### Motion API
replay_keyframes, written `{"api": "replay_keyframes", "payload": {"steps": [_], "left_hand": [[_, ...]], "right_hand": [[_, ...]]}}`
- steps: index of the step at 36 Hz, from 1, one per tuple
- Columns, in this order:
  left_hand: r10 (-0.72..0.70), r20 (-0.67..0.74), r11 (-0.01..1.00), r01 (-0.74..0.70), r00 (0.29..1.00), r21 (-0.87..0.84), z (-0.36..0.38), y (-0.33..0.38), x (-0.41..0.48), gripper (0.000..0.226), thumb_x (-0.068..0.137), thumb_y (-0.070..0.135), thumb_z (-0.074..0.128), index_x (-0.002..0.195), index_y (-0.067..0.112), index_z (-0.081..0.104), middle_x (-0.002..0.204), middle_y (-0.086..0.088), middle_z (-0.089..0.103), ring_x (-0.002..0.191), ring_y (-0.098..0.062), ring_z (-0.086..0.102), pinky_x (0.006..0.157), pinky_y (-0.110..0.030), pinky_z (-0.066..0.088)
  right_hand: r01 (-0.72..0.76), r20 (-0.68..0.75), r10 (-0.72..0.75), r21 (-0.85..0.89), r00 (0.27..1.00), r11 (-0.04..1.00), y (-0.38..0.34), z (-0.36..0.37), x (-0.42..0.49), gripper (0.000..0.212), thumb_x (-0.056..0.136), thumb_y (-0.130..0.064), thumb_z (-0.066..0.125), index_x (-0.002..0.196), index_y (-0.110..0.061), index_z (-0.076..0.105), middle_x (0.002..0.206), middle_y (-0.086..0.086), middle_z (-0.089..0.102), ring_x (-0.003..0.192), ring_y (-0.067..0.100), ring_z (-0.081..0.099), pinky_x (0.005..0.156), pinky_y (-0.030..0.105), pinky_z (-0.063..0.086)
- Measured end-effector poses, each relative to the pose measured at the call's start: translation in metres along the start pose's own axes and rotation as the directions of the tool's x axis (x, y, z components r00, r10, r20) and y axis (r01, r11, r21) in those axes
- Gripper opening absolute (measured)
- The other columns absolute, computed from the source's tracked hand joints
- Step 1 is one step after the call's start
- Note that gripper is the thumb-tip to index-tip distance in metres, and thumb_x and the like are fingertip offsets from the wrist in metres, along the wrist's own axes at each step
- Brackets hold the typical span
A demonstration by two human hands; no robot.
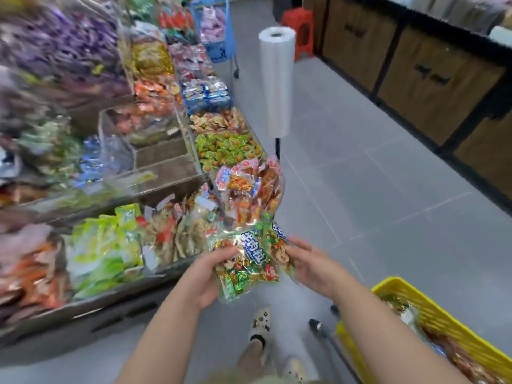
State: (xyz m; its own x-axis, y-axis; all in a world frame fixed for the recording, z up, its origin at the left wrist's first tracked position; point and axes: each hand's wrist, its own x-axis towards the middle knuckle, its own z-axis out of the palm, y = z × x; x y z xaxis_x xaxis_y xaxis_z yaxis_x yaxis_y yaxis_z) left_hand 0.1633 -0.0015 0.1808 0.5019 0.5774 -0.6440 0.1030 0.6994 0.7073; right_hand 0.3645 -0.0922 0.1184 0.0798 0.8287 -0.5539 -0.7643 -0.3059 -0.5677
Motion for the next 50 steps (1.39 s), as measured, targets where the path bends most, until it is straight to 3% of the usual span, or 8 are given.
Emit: {"api": "replay_keyframes", "payload": {"steps": [3,11,14,22,32,36,41,50], "left_hand": [[0.061,-0.104,0.996,-0.068,0.993,-0.065,-0.041,-0.002,-0.028,0.025,0.067,0.017,0.075,0.088,0.004,0.069,0.097,-0.015,0.064,0.093,-0.032,0.059,0.092,-0.05,0.047],[0.158,-0.333,0.928,-0.255,0.929,-0.27,-0.15,-0.005,-0.083,0.024,0.07,0.016,0.063,0.09,0.004,0.069,0.08,-0.014,0.071,0.066,-0.029,0.069,0.057,-0.038,0.058],[0.189,-0.397,0.899,-0.321,0.898,-0.298,-0.193,-0.002,-0.095,0.013,0.068,0.015,0.064,0.076,0.008,0.072,0.072,-0.011,0.072,0.06,-0.025,0.069,0.051,-0.037,0.057],[0.186,-0.465,0.892,-0.347,0.866,-0.291,-0.311,0.036,-0.108,0.015,0.066,0.015,0.065,0.076,0.008,0.075,0.074,-0.011,0.072,0.065,-0.027,0.07,0.058,-0.039,0.058],[0.149,-0.425,0.938,-0.264,0.893,-0.225,-0.396,0.104,-0.09,0.04,0.067,0.02,0.069,0.101,0.001,0.062,0.1,-0.019,0.063,0.096,-0.036,0.061,0.091,-0.056,0.049],[0.115,-0.439,0.949,-0.229,0.891,-0.216,-0.408,0.122,-0.071,0.066,0.065,0.022,0.073,0.121,-0.004,0.05,0.118,-0.022,0.055,0.11,-0.04,0.056,0.095,-0.059,0.046],[0.103,-0.468,0.929,-0.253,0.878,-0.27,-0.417,0.141,-0.05,0.08,0.059,0.024,0.082,0.126,-0.005,0.048,0.128,-0.024,0.053,0.116,-0.042,0.055,0.098,-0.061,0.043],[0.096,-0.58,0.893,-0.327,0.809,-0.309,-0.455,0.178,-0.03,0.087,0.062,0.028,0.074,0.139,0.003,0.042,0.137,-0.024,0.049,0.125,-0.045,0.047,0.104,-0.062,0.037]], "right_hand": [[-0.071,0.088,0.069,0.021,0.994,0.997,0.026,0.033,0.012,0.055,0.06,-0.01,0.075,0.11,-0.022,0.057,0.098,0.004,0.073,0.082,0.019,0.071,0.059,0.027,0.055],[-0.173,0.136,0.183,-0.079,0.974,0.982,0.075,0.125,0.054,0.073,0.064,-0.004,0.066,0.134,-0.012,0.045,0.123,0.015,0.062,0.101,0.029,0.064,0.079,0.038,0.057],[-0.212,0.16,0.23,-0.121,0.96,0.97,0.088,0.162,0.072,0.052,0.064,-0.005,0.065,0.115,-0.008,0.056,0.106,0.013,0.069,0.089,0.026,0.069,0.07,0.034,0.058],[-0.254,0.116,0.293,-0.269,0.949,0.929,0.137,0.268,0.128,0.033,0.064,-0.014,0.063,0.096,-0.015,0.06,0.097,0.003,0.069,0.08,0.02,0.069,0.067,0.033,0.055],[-0.15,0.069,0.172,-0.249,0.983,0.957,0.161,0.344,0.181,0.074,0.069,-0.017,0.069,0.136,-0.018,0.041,0.147,0.008,0.038,0.134,0.029,0.037,0.106,0.06,0.032],[-0.092,0.105,0.125,-0.273,0.987,0.958,0.152,0.36,0.203,0.082,0.069,-0.009,0.064,0.143,-0.017,0.031,0.109,-0.006,0.057,0.113,0.025,0.053,0.098,0.053,0.042],[-0.041,0.182,0.099,-0.3,0.978,0.953,0.13,0.386,0.238,0.033,0.082,-0.002,0.055,0.109,-0.02,0.058,0.085,-0.008,0.071,0.087,0.007,0.065,0.083,0.043,0.052],[0.018,0.154,0.033,-0.316,0.988,0.948,0.092,0.437,0.333,0.025,0.082,-0.001,0.061,0.102,-0.016,0.057,0.097,0.007,0.063,0.087,0.022,0.06,0.076,0.04,0.046]]}}
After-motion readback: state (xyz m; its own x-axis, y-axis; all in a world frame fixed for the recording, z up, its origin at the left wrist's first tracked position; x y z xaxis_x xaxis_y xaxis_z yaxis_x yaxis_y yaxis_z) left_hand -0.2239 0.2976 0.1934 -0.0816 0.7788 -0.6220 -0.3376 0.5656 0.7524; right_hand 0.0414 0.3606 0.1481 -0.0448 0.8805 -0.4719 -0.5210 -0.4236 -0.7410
